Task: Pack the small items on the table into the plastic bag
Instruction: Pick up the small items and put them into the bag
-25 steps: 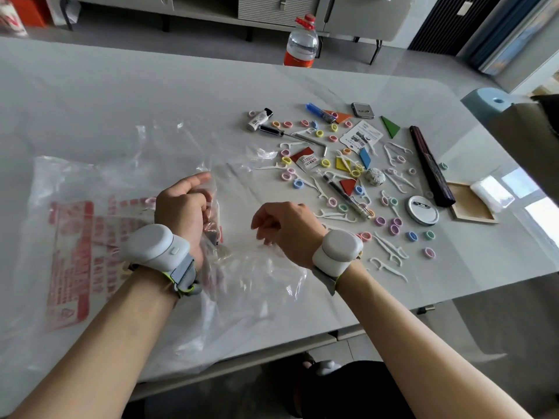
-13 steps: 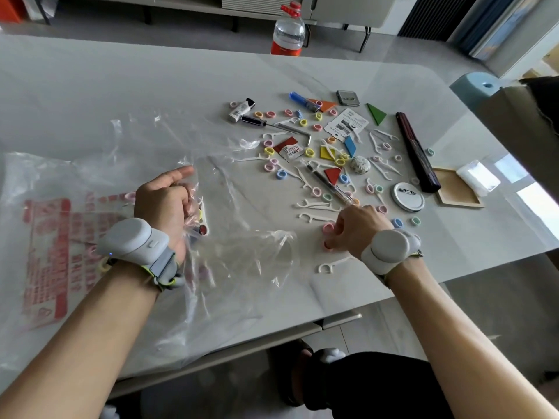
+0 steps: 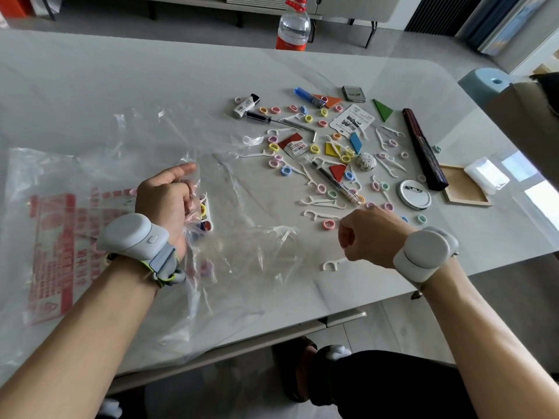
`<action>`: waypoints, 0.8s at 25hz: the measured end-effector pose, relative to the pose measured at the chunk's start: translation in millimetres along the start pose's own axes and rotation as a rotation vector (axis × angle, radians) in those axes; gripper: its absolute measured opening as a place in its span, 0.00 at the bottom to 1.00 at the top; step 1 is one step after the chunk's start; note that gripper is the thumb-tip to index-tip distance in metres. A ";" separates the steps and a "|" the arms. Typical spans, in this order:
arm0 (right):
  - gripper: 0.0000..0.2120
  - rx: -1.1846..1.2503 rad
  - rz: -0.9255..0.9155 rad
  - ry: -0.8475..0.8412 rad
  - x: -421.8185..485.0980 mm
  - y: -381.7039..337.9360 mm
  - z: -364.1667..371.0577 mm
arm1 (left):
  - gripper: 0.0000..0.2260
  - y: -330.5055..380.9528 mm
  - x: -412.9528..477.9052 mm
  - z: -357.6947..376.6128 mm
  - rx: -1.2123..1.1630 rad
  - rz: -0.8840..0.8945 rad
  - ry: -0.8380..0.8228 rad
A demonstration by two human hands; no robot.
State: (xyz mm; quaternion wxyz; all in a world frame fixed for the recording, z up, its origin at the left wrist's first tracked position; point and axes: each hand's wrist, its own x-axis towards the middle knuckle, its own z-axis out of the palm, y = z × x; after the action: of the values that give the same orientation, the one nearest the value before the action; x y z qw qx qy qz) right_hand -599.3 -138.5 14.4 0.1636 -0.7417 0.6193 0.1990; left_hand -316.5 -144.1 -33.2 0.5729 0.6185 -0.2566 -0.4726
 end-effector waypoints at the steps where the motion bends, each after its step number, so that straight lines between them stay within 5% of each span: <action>1: 0.05 -0.017 -0.005 -0.039 -0.7 -1.4 2.5 | 0.28 -0.7 0.3 -0.4 0.007 0.000 0.001; 14: 0.03 -0.154 -0.027 0.047 5.7 -30.0 8.3 | 0.26 6.8 -8.2 3.5 -0.015 -0.030 -0.041; 20: 0.07 0.196 -0.011 -0.006 25.2 -38.0 5.5 | 0.26 6.3 -5.9 0.2 -0.036 -0.025 -0.037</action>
State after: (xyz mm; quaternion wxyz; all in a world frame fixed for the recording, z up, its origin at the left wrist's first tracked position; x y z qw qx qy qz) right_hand -558.5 -150.5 -3.1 0.2384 -0.7249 0.6312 0.1390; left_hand -317.7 -140.4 -25.4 0.5729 0.6025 -0.2510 -0.4958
